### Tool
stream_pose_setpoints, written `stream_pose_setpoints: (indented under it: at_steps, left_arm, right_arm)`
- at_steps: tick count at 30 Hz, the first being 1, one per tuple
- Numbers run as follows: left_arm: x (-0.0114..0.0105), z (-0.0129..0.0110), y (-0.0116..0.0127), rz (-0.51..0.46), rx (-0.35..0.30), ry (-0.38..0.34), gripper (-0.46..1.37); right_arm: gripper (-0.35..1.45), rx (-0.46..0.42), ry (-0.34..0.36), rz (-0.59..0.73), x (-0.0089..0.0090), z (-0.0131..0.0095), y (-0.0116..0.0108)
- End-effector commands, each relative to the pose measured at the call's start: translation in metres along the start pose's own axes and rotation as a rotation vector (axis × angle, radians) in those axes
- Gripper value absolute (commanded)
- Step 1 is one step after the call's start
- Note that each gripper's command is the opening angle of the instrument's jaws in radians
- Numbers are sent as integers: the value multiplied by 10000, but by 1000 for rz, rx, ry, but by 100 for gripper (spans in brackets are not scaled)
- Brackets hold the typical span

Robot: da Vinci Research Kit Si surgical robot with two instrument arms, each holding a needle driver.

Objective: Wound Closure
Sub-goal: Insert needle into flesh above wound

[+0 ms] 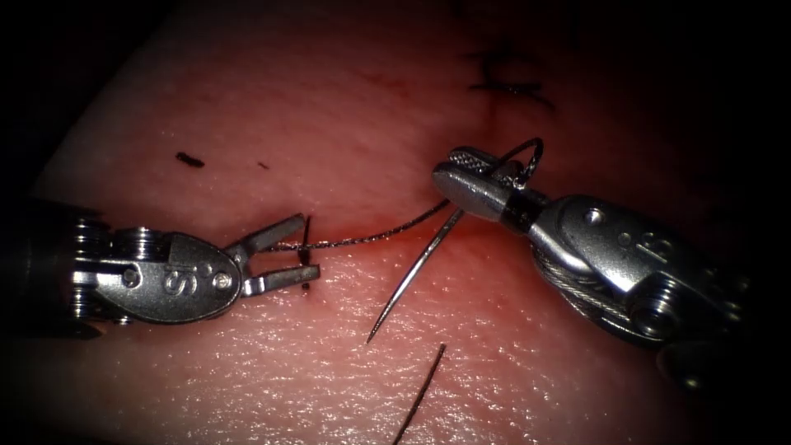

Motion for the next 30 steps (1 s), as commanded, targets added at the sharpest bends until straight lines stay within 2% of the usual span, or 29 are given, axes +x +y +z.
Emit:
stream_pose_setpoints:
  at_steps: [1,4,8,10,11,14,15,17,21,24,28,29,30]
  left_arm:
    - [2,-3,-5,0,-8,-3,-35]
    - [5,-4,-15,-7,-10,-9,-35]
    - [11,0,-49,-52,50,41,-35]
    - [16,5,-79,-82,80,61,-35]
    - [19,8,-103,-105,102,73,-35]
    - [23,16,-139,-143,155,105,-35]
    - [25,23,-158,-162,178,122,-35]
    - [26,31,-170,-178,195,132,-35]
    - [26,43,-164,-197,198,122,-35]
    - [23,51,-154,-194,187,97,-35]
    - [16,58,-145,-171,125,123,-35]
    - [14,59,-143,-172,104,144,-21]
    - [13,59,-141,-180,89,160,1]
  right_arm:
    - [-35,-1,-4,0,-1,0,0]
    - [-35,1,-9,-1,-2,0,-1]
    - [-35,6,-20,-4,-6,-2,-5]
    - [-35,11,-30,-7,-9,-4,-7]
    - [-35,17,-38,-9,-12,-5,-9]
    - [-35,25,-53,-13,-16,-5,-11]
    - [-35,33,-64,-15,-19,-5,-11]
    - [-35,41,-72,-23,-20,-4,-9]
    - [-35,78,-125,-20,-19,0,-1]
    - [-35,142,-161,-24,-16,4,9]
    - [-35,242,-226,-43,-13,6,21]
    - [-35,259,-228,-48,-13,6,23]
    - [-35,269,-227,-51,-13,7,24]
